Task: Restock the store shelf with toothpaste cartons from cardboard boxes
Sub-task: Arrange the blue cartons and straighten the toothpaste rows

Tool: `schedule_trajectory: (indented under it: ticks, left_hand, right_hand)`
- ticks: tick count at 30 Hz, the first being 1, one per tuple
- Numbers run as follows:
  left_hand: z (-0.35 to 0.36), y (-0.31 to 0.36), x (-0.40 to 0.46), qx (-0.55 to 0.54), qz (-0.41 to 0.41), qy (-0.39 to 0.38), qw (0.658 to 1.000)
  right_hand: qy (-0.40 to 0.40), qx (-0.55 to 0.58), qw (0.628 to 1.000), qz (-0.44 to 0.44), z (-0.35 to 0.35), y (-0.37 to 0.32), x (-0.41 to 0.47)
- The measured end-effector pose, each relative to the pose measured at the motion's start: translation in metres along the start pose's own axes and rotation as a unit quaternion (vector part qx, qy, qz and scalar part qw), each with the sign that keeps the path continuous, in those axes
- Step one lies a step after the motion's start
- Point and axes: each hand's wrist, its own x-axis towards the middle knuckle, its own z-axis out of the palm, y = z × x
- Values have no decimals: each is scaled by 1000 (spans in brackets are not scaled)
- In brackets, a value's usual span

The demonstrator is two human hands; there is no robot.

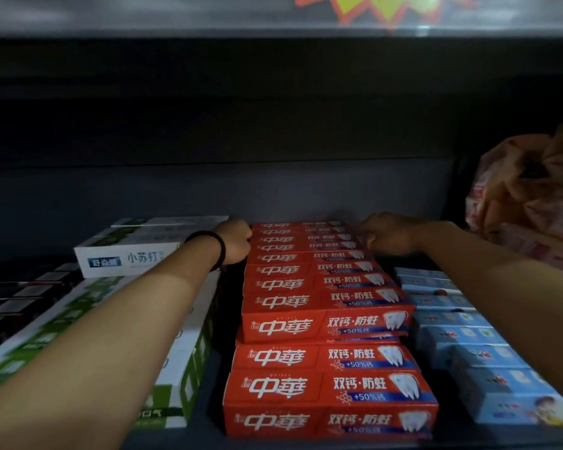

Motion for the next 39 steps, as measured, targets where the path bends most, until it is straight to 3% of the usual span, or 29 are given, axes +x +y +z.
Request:
schedule_trajectory:
  ticks: [7,16,24,39]
  left_hand:
    - [-8,6,-38,-39,30,-32,998]
    - [-13,17,-106,3,21,-40,999]
    - [10,17,-161,-18,12,-86,996]
    - [17,20,-167,-128,-5,-74,989]
  right_hand:
    - [12,-17,1000,-18,-9,-14,-45]
    - [-33,-66,997,-19,-13,-39,-113]
    - [-81,15,997,-14,7,-42,-156]
    - [-44,48,998,-27,15,-42,-150]
